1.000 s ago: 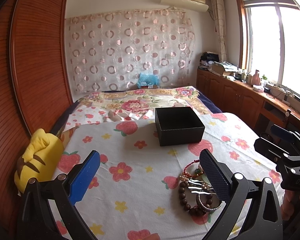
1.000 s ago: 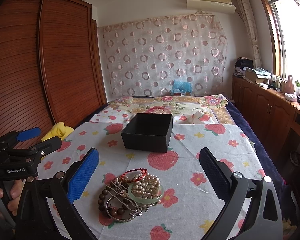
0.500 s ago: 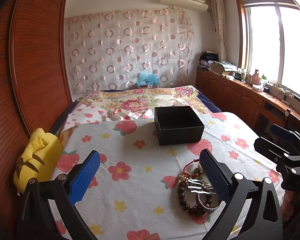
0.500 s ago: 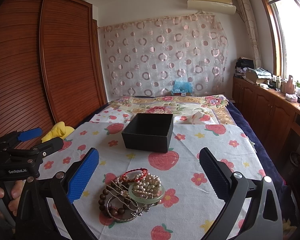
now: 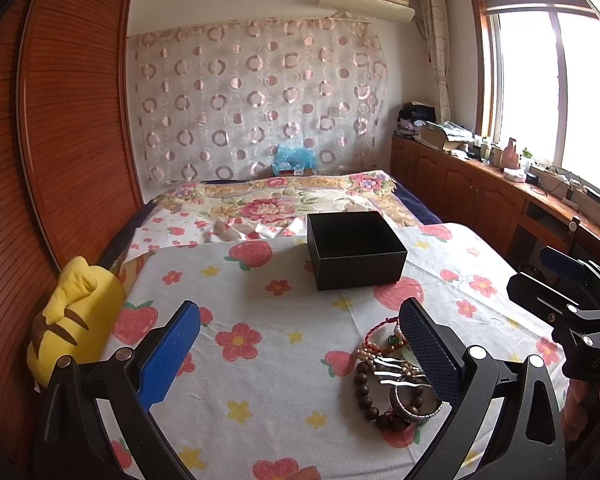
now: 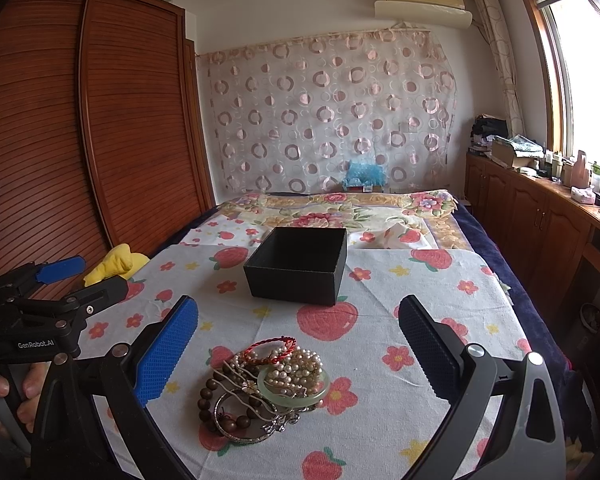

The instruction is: Organize jewelry

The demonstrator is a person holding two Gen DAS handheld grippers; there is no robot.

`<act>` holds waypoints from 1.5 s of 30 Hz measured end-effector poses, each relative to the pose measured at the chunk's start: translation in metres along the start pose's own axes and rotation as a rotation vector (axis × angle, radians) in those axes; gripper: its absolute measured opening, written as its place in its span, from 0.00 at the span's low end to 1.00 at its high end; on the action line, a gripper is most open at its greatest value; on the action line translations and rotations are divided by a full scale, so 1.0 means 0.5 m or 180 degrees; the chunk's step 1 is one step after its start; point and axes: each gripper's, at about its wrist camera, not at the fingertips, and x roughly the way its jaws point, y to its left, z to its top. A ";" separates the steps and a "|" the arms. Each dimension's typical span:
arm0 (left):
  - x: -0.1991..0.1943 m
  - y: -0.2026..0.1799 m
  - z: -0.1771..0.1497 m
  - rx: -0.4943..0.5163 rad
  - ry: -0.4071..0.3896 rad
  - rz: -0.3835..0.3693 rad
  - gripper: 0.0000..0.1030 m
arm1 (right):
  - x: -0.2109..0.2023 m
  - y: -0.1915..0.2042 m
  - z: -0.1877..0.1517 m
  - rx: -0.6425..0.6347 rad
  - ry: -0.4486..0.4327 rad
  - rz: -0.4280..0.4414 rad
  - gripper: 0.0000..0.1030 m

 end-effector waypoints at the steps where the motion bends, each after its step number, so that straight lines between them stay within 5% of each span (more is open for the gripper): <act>1: 0.000 0.000 0.000 -0.0001 -0.0002 -0.0001 0.94 | 0.000 0.001 0.000 0.0002 0.0000 0.0003 0.98; 22: 0.018 -0.025 -0.024 -0.0006 0.0052 -0.0015 0.94 | 0.001 0.005 -0.008 -0.0019 0.0022 0.0031 0.98; 34: 0.104 -0.017 -0.081 0.0074 0.0491 -0.0181 0.94 | 0.051 -0.021 -0.069 -0.0061 0.0348 0.0097 0.97; 45: 0.145 -0.020 -0.109 0.0096 0.0765 -0.0228 0.94 | 0.105 -0.040 -0.127 -0.0098 0.0716 0.0297 0.83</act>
